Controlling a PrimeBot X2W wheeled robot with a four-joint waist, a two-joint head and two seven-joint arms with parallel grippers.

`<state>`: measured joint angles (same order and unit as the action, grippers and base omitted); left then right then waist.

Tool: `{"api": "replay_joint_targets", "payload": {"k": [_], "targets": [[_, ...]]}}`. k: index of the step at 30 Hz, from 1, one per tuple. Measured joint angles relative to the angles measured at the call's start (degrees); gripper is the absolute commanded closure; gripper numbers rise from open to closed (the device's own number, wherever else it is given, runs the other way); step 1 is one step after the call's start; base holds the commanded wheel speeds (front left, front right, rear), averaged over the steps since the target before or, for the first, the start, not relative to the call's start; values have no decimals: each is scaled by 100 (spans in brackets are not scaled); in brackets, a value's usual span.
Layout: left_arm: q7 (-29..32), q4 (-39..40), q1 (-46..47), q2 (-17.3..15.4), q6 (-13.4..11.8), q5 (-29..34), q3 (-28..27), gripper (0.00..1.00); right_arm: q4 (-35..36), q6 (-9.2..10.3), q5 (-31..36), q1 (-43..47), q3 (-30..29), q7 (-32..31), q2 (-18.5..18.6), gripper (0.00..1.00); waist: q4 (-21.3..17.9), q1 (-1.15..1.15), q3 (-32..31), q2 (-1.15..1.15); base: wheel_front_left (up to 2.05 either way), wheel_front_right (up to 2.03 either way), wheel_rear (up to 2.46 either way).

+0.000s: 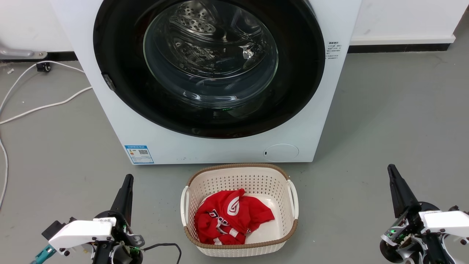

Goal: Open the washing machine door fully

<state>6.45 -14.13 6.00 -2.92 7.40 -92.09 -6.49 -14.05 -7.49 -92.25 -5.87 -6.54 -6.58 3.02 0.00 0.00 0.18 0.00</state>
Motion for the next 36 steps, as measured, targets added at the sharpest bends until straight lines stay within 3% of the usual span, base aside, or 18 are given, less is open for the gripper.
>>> {"api": "replay_joint_targets", "payload": {"k": [2, 3, 15, 20, 36], "targets": [[0, 0, 0, 0, 0, 0, 0, 100, 0, 0, -1, 0, 0, 0, 0, 100, 0, 0, 0, 0, 0, 0, 0], [0, 0, 0, 0, 0, 0, 0, 0, 0, 0, 0, 0, 0, 0, 0, 0, 0, 0, 0, 0, 0, 0, 0], [-242, -19, -169, 21, -8, 77, 247, 0, 36, 0, 19, 243, 71, 247, -3, 0, -4, 0, 1, 0, 0, 0, 0], [-374, 182, -169, 20, -8, 324, 253, 0, 170, 0, 310, 250, 68, 374, -3, 0, 2, 0, -2, 0, 0, 0, 0], [-761, 969, -166, 19, -8, 2195, 186, 0, 1006, 0, 3149, 261, 313, 759, -4, 0, -6, 0, 1, 0, 0, 0, 0]]}}
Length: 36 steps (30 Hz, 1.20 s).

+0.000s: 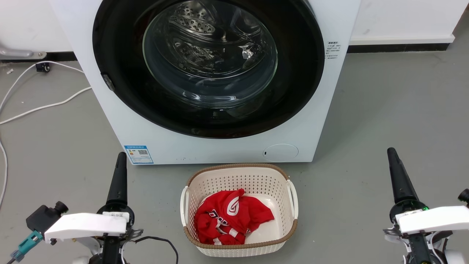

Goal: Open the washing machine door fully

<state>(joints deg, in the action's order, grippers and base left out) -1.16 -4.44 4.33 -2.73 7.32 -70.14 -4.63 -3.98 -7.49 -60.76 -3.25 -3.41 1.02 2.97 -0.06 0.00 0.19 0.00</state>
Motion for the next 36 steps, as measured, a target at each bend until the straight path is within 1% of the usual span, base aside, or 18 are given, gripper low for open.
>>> {"api": "replay_joint_targets", "payload": {"k": [7, 12, 22, 30, 36], "targets": [[-142, 87, -3, -15, 0, 954, 154, 0, 51, 0, 1125, 116, 107, 148, 0, 0, 13, 0, -23, 0, 0, 0, 0], [-240, 49, -68, -38, 0, 1704, 233, 0, 141, 0, 1755, 146, 198, 243, 0, 0, 24, 0, -44, 0, 0, 0, 0], [-416, 126, -122, -38, -36, 2861, 265, 0, 126, 0, 2611, 260, 280, 413, 0, 0, 10, 0, -69, 0, 0, 0, 0], [-559, 240, -156, -94, -188, 3598, 441, 0, 31, 0, 3212, 276, 281, 536, 0, 0, 9, 0, -77, 0, 0, 0, 0], [-655, 257, -164, -210, -314, 4053, 601, 0, 10, 0, 3623, 278, 289, 606, 0, 0, 9, 0, -81, 0, 0, 0, 0]]}}
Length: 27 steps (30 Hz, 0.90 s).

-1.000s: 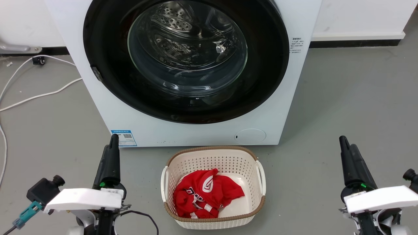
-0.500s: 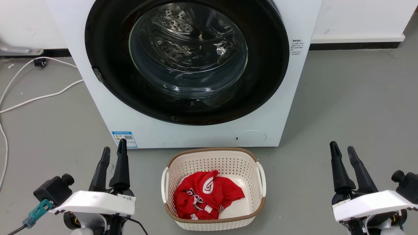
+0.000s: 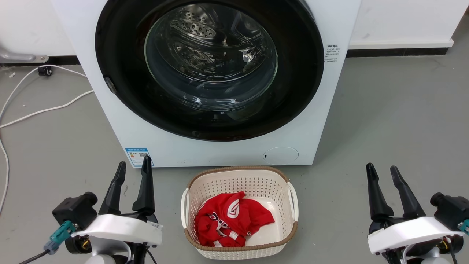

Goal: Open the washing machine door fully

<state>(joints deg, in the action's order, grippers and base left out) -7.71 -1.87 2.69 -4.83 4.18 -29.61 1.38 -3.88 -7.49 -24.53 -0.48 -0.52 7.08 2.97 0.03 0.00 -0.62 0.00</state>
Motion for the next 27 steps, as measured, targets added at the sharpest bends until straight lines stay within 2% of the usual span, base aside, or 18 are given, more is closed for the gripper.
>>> {"api": "replay_joint_targets", "payload": {"k": [20, 27], "targets": [[-279, 176, -17, -275, -576, 1143, 420, 0, 73, -1, 1129, 49, 21, 157, 0, 0, 14, 0, -15, 0, 0, 0, 0], [-364, 213, -55, -302, -692, 1422, 512, 0, 92, -1, 1428, 50, 27, 175, 0, 0, 19, 0, -20, 0, 0, 0, 0]]}}
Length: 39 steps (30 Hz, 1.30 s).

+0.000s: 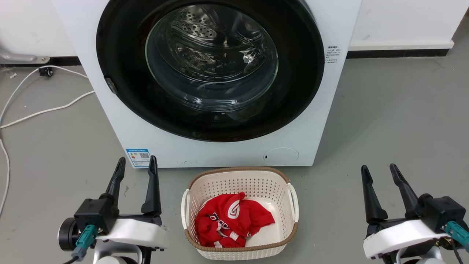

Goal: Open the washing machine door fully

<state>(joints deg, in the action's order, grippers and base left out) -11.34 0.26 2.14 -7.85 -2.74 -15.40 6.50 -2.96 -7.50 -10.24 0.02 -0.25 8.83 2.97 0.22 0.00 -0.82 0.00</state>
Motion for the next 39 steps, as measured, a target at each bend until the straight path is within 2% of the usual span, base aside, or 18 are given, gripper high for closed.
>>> {"api": "replay_joint_targets", "payload": {"k": [18, 30, 31, 32, 33, 39], "targets": [[-205, 1, -104, 70, -79, 670, -9, 0, -33, 0, 474, 27, 22, 44, 0, 0, 5, 0, -30, 0, 0, 0, 0], [-325, -9, -179, 199, 73, 1023, -210, 0, -108, 0, 631, 28, -3, 145, 0, 0, 4, 0, -37, 0, 0, 0, 0], [-346, -9, -182, 237, 110, 1088, -256, 0, -136, 0, 510, 28, -18, 182, 1, 33, 3, 0, -35, 0, 0, 0, 0], [-346, -9, -182, 237, 110, 1088, -256, 0, -136, 0, 510, 28, -18, 182, 1, 78, 3, 0, -35, 0, 0, 0, 0], [-357, -13, -188, 267, 136, 1155, -298, 0, -168, 0, 470, 27, -12, 237, 1, 100, 3, 0, -35, 0, 0, 0, 0], [-372, -42, -189, 332, 236, 1194, -398, 0, -303, 0, 31, 16, 0, 324, 1, 100, 11, 0, -29, 0, 0, 0, 0]]}}
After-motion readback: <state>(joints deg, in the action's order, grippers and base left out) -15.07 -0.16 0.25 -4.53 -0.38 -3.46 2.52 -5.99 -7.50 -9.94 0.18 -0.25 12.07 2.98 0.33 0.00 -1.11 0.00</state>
